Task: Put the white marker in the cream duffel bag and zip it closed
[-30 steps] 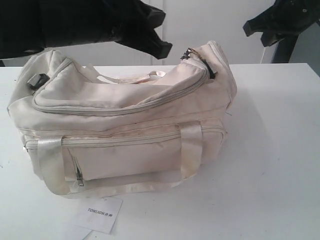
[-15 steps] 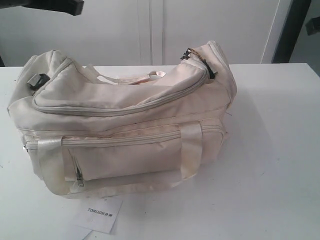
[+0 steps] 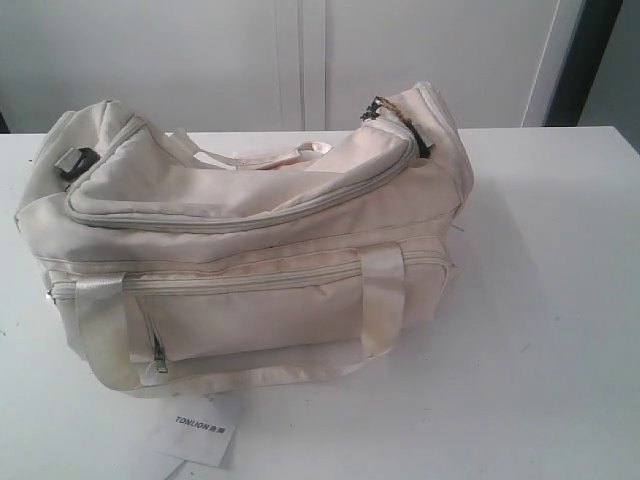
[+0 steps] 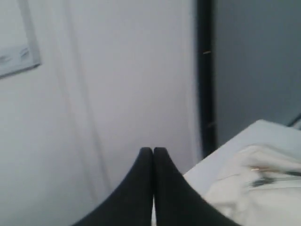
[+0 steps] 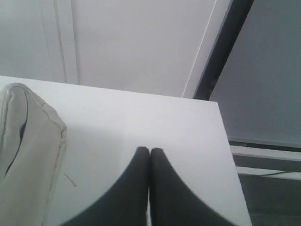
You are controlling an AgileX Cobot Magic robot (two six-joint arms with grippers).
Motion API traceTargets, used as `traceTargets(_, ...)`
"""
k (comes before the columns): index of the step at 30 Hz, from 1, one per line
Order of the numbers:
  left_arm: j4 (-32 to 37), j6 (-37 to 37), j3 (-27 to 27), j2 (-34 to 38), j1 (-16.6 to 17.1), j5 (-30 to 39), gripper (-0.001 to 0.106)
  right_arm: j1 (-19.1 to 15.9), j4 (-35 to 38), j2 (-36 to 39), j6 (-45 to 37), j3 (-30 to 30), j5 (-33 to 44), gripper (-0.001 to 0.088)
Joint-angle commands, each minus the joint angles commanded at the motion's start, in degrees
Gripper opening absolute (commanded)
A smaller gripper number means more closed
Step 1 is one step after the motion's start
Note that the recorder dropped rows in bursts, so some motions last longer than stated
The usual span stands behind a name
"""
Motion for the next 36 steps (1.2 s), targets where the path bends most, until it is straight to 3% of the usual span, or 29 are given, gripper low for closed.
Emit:
traceTargets(3,16.35,-6.58,0.00,-1.56,0.00,8.68,0.000,0.86,0.00,-2.15,0.00,2.25,-1.34,0.0000)
traceTargets(8,45.71,-34.36,0.00,-3.39,0.00,6.09,0.000,1.52,0.00,-5.09,0.17,5.50,-2.16,0.0000)
traceTargets(12,56.97,-54.36,0.09,-4.98,0.00,-0.78,0.000,1.52,0.00,-5.89,0.78,8.21,-0.59,0.0000)
traceTargets(16,65.59,-65.34,0.09,-7.85,0.00,-3.92,0.000,1.52,0.00,-7.31,0.78,12.03,-2.63,0.0000)
traceTargets(21,70.54,-74.34,2.25,-13.26,0.00,-9.94,0.000,1.52,0.00,-13.07,0.78,18.13,-9.15,0.0000)
traceTargets(28,70.54,-78.58,13.78,-21.49,0.00,-23.65,0.000,1.64,0.00,-20.78,0.78,22.31,-11.80,0.0000)
traceTargets(36,70.46,-79.85,26.10,-32.01,0.00,-30.76,0.000,1.67,-0.12,-27.27,0.67,27.10,-16.67,0.0000)
